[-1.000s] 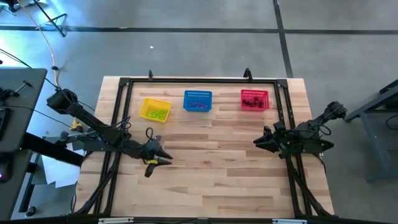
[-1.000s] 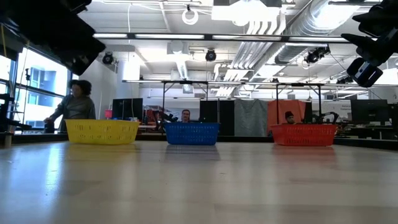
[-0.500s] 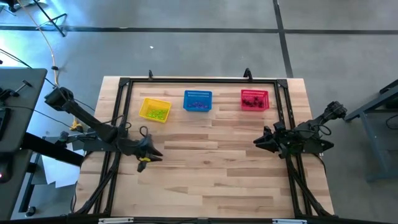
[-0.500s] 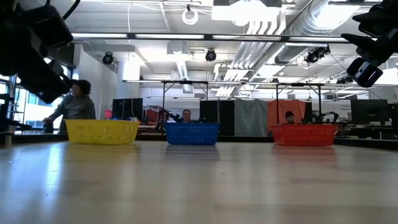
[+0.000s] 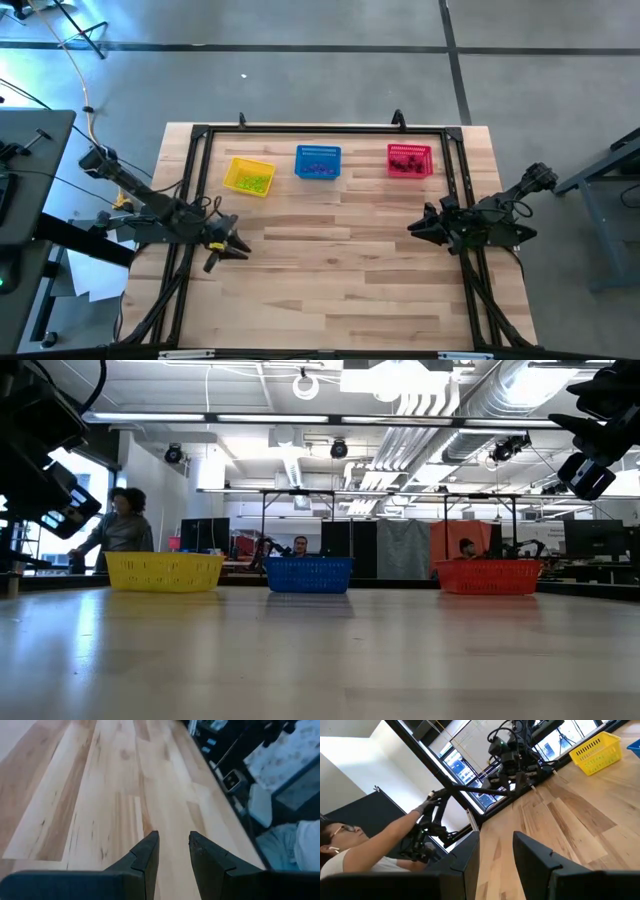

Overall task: Sort Halloween decoration
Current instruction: Return to Home Position

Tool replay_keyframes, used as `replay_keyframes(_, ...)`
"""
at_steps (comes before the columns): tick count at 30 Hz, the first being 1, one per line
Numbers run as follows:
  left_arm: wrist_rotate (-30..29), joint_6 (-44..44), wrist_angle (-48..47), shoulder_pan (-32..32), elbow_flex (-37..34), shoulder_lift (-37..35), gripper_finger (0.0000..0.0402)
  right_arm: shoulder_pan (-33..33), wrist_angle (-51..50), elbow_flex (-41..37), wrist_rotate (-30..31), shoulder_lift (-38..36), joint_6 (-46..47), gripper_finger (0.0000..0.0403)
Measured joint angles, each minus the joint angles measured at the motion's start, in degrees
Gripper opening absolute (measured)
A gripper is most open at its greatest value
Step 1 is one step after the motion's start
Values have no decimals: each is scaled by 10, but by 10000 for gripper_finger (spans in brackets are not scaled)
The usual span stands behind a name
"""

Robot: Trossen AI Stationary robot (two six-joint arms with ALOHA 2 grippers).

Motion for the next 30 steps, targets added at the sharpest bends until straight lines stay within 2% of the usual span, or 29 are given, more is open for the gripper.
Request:
replay_keyframes(6, 4, 16, -13, 0, 0, -73, 94, 0, 0, 0, 0, 0, 0, 114)
replay_keyframes(11, 4, 42, -14, 0, 0, -105, 94, 0, 0, 0, 0, 0, 0, 114)
replay_keyframes(20, 9, 136, -14, -8, 1, -161, 94, 0, 0, 0, 0, 0, 0, 114)
replay_keyframes(30, 98, 175, -27, -31, 1, -162, 94, 0, 0, 0, 0, 0, 0, 114)
